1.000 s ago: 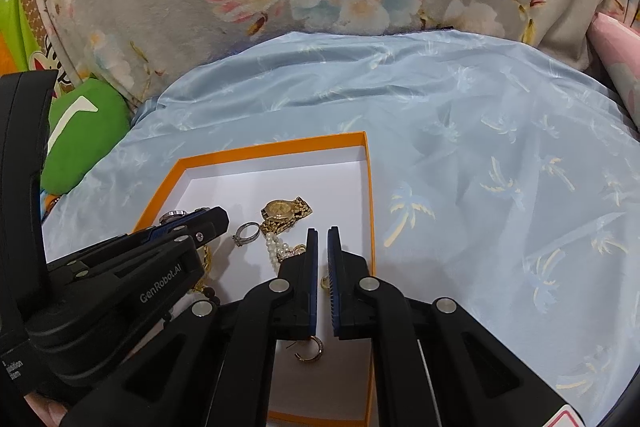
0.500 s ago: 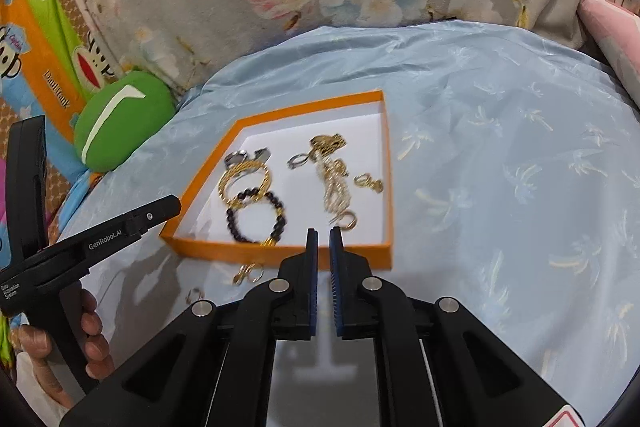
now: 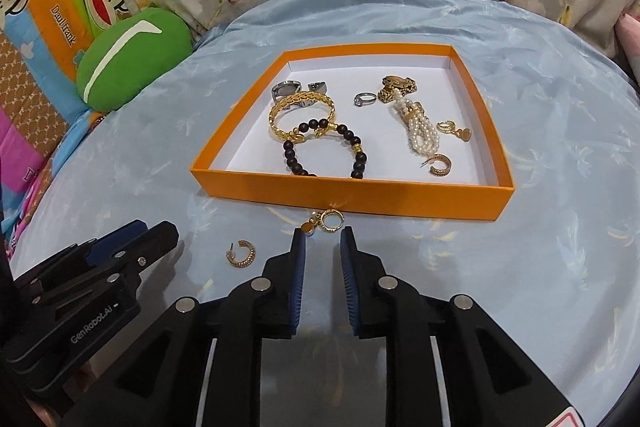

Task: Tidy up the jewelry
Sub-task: 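Lower the right tool onto the gold heart-charm earring and close it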

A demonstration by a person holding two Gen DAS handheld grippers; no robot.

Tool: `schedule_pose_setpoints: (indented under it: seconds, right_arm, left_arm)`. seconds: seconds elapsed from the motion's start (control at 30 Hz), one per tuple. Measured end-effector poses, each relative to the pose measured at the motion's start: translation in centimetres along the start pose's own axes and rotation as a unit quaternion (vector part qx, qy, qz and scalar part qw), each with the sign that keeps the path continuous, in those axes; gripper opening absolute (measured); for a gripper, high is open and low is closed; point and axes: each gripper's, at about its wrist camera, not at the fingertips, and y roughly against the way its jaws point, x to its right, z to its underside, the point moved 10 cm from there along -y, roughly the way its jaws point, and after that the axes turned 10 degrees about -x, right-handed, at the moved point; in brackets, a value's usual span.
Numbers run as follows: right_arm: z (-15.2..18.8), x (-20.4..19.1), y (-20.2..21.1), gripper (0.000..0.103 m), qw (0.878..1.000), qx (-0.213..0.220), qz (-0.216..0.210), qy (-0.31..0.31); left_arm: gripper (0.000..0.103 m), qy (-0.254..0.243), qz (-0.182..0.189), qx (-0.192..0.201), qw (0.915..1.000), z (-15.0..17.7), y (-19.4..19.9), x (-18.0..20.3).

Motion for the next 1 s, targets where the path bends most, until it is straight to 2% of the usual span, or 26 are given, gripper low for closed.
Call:
schedule_pose_setpoints:
  seconds: [0.1, 0.47, 0.7, 0.73, 0.77, 0.8, 0.9, 1.0]
  right_arm:
    - [-0.3, 0.2, -0.2, 0.028, 1.0, 0.0, 0.008, -0.007]
    - [-1.1, 0.1, -1.5, 0.028, 1.0, -0.015, 0.024, -0.009]
    - [-1.3, 0.4, -1.4, 0.018, 1.0, -0.011, 0.017, -0.021]
    - [-1.3, 0.6, -1.2, 0.015, 1.0, -0.007, 0.016, -0.023]
    - [-1.1, 0.6, -1.0, 0.004, 1.0, -0.005, 0.013, -0.023]
    - [-0.9, 0.7, -0.9, 0.0, 1.0, -0.006, 0.017, -0.024]
    - [-0.1, 1.6, -0.3, 0.0, 0.999, -0.003, 0.017, -0.037]
    - [0.5, 2.4, 0.3, 0.0, 0.999, -0.003, 0.014, -0.046]
  left_arm:
    - [0.038, 0.001, 0.002, -0.002, 1.0, 0.0, 0.0, 0.0]
    - [0.038, -0.003, 0.007, -0.007, 0.9999, -0.1, -0.2, 0.2]
    - [0.038, -0.003, 0.009, -0.009, 0.9999, 0.0, -0.3, 0.4]
    - [0.038, -0.004, 0.009, -0.01, 0.9999, 0.0, -0.3, 0.4]
    - [0.038, -0.005, 0.009, -0.01, 0.9999, 0.0, -0.4, 0.5]
    - [0.038, -0.007, 0.01, -0.011, 0.9999, 0.1, -0.4, 0.6]
    - [0.039, -0.016, 0.012, -0.016, 0.9997, 0.1, -0.6, 1.3]
    - [0.049, -0.023, 0.011, -0.017, 0.9995, 0.2, -0.7, 2.0]
